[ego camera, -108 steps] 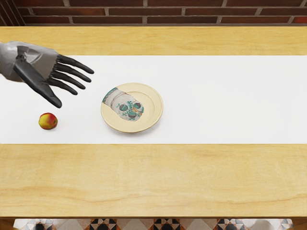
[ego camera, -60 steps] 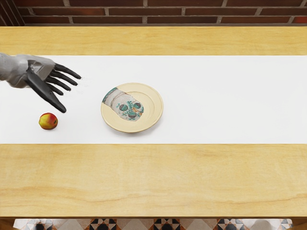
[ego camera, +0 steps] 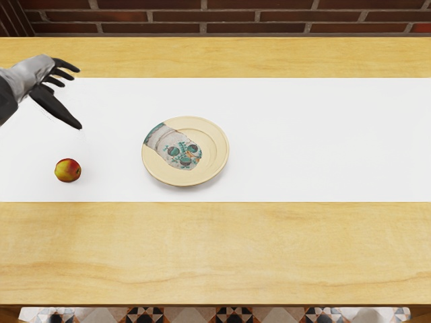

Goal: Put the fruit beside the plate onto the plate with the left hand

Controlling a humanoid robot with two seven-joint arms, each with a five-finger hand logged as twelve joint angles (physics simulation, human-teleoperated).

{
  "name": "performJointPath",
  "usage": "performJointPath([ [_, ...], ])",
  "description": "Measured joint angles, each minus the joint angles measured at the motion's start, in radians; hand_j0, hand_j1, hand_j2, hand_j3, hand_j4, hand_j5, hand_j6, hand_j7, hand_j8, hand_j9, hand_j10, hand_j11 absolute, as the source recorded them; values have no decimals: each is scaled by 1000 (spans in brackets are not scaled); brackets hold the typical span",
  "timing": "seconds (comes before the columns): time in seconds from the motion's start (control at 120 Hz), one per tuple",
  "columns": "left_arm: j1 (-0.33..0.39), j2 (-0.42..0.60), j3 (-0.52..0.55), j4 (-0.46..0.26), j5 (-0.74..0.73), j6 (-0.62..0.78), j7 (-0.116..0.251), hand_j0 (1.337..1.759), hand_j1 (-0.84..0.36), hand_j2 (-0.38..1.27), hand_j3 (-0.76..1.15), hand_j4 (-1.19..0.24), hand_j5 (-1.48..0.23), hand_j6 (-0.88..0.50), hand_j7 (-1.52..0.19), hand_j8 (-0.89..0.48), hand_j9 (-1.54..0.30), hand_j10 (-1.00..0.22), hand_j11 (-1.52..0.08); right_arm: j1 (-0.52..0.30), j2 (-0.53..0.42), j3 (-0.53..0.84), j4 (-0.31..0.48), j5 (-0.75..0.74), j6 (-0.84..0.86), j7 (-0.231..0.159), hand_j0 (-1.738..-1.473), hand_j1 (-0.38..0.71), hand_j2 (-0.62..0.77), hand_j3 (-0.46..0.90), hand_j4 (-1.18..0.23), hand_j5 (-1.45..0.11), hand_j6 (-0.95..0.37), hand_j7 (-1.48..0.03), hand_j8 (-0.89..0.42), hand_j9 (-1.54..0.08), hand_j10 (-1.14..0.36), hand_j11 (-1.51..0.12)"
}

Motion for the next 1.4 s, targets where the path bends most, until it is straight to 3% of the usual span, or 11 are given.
performJointPath([
  [0.092, -82, -96, 164, -3, -47, 83, 0, 1658, 49, 53, 0, -254, -328, -255, -327, -255, -327, -254, -327, 0, 0, 0, 0, 0, 0, 0, -1658, -308, -7, 0, -35, -45, -35, -45, -35, -45, -35, -45],
  [0.283, -143, -272, 421, -6, -151, 169, 0, 1658, 48, 52, 0, -254, -328, -255, -328, -255, -328, -254, -328, 1, 0, 0, 0, 0, 0, 0, -1658, -308, -7, 0, -35, -45, -35, -45, -35, -45, -35, -45],
  [0.442, -154, -291, 546, -7, -224, 182, 0, 1658, 48, 52, 0, -253, -328, -254, -328, -254, -328, -253, -327, 2, 0, 0, 0, 0, 0, 0, -1658, -308, -7, 0, -35, -45, -35, -45, -35, -45, -35, -45],
  [0.783, -153, -318, 590, 24, -271, 185, 0, 1658, 49, 51, 0, -251, -326, -252, -326, -252, -326, -251, -326, 3, 0, 0, 0, 0, 0, 0, -1658, -308, -7, 0, -35, -45, -35, -45, -35, -45, -35, -45],
  [1.4, -90, -449, 591, 186, -327, 185, 0, 1658, 49, 51, 0, -251, -326, -252, -326, -252, -325, -251, -325, 3, 0, 0, -1, 0, 0, 0, -1658, -308, -7, 0, -35, -45, -35, -45, -35, -45, -35, -45],
])
